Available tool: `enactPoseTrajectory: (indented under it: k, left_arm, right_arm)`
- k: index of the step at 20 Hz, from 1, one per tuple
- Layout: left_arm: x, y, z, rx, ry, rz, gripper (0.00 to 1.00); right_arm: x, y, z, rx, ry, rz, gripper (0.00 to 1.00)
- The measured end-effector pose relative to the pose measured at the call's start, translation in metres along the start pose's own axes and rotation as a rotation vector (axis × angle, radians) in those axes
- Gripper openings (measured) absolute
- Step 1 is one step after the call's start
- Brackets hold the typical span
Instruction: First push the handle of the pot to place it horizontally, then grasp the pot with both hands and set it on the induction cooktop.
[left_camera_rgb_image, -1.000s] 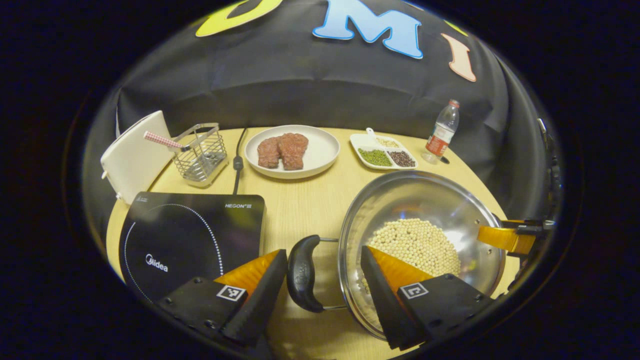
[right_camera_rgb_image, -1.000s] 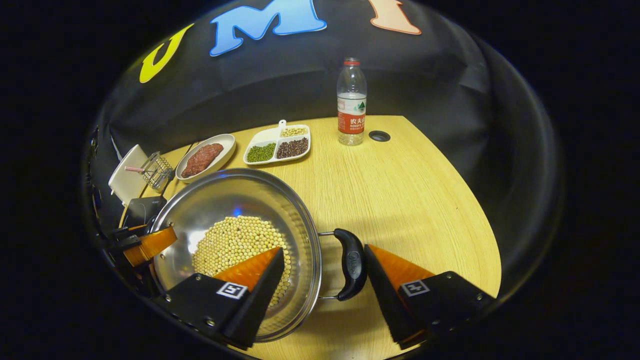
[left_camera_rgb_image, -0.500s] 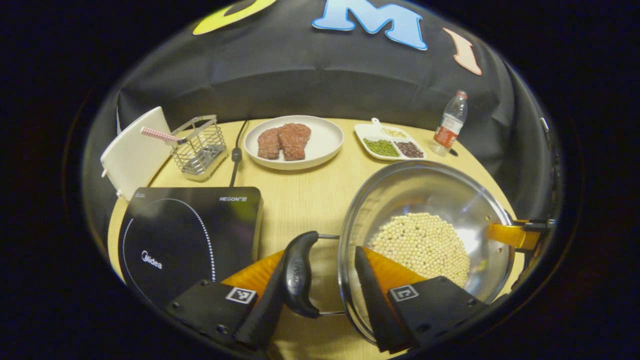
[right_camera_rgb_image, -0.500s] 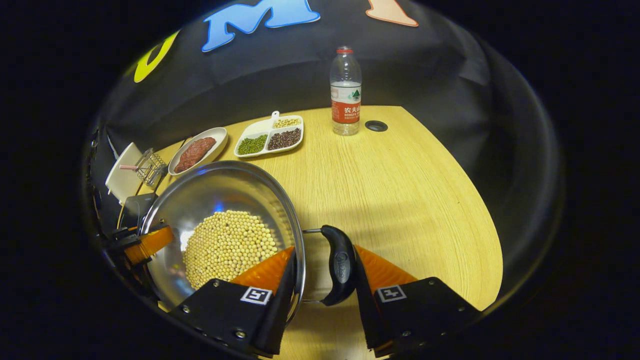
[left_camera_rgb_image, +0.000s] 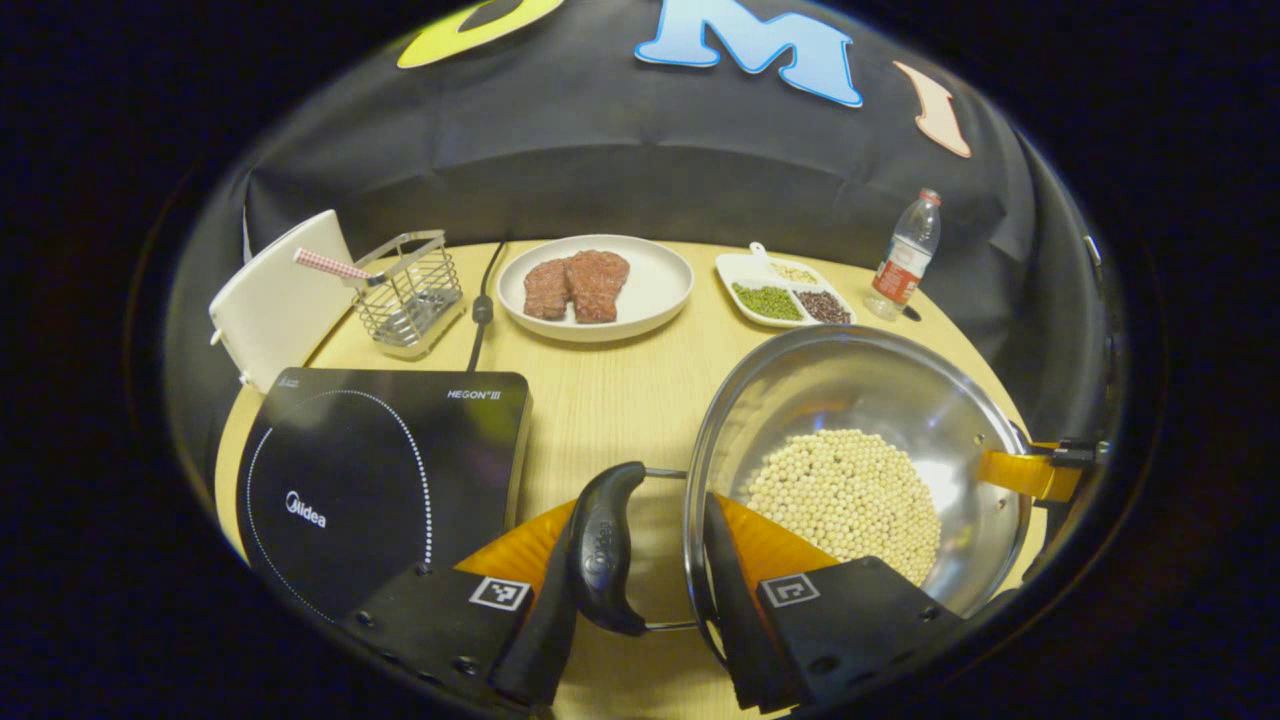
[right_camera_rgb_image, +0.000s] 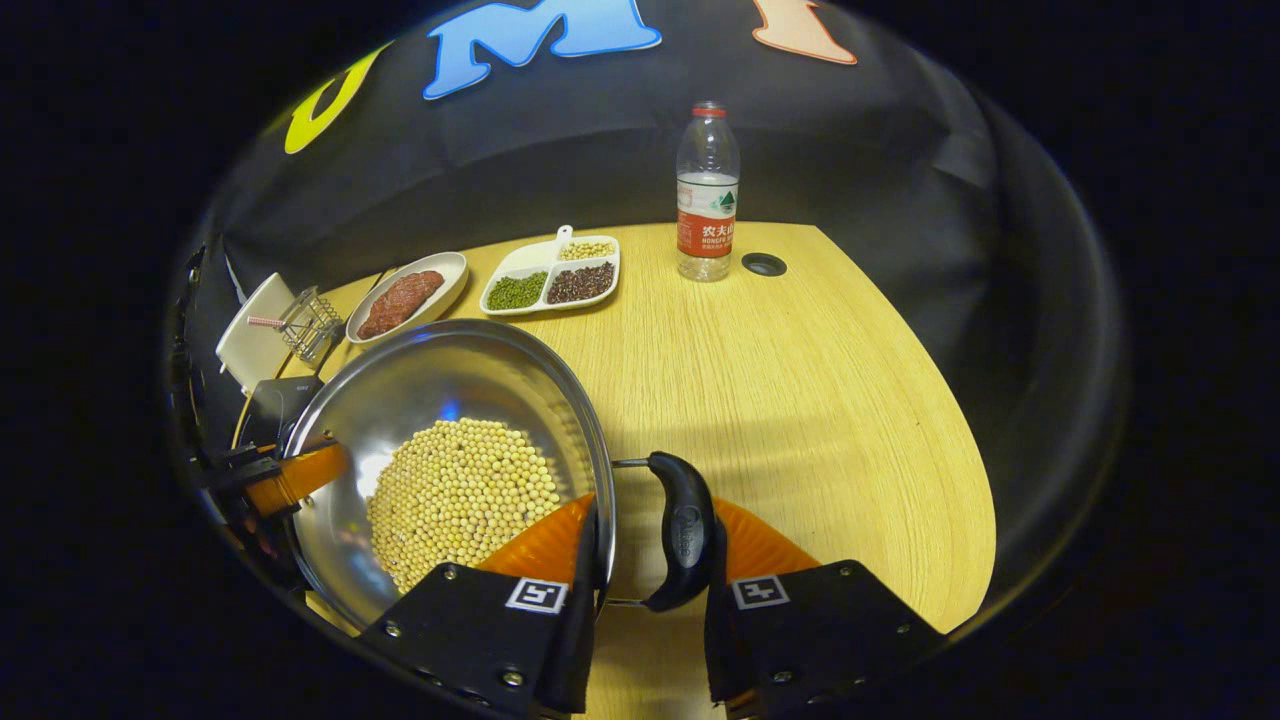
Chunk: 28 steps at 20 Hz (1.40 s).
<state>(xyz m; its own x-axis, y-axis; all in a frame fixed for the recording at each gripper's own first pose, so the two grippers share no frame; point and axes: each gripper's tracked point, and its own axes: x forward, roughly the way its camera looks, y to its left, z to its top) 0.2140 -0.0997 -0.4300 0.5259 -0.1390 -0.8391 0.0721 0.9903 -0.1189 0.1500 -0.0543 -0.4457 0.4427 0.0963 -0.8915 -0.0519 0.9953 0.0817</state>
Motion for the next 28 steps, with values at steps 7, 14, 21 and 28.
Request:
enactPoseTrajectory:
  k: [7,14,21,28]
  left_arm:
    - [-0.041,-0.012,0.011,-0.004,-0.054,0.029,0.69]
    - [-0.097,-0.004,0.002,-0.039,-0.109,0.082,0.65]
    - [-0.131,0.042,-0.007,-0.059,-0.14,0.102,0.69]
    - [-0.156,0.114,-0.009,-0.052,-0.15,0.099,0.69]
  right_arm:
    - [-0.028,-0.006,0.011,-0.014,-0.049,0.032,0.45]
    - [-0.06,0.005,0.008,-0.064,-0.091,0.083,0.45]
    - [-0.082,0.05,0.0,-0.092,-0.112,0.103,0.45]
    - [-0.098,0.123,-0.011,-0.085,-0.116,0.103,0.45]
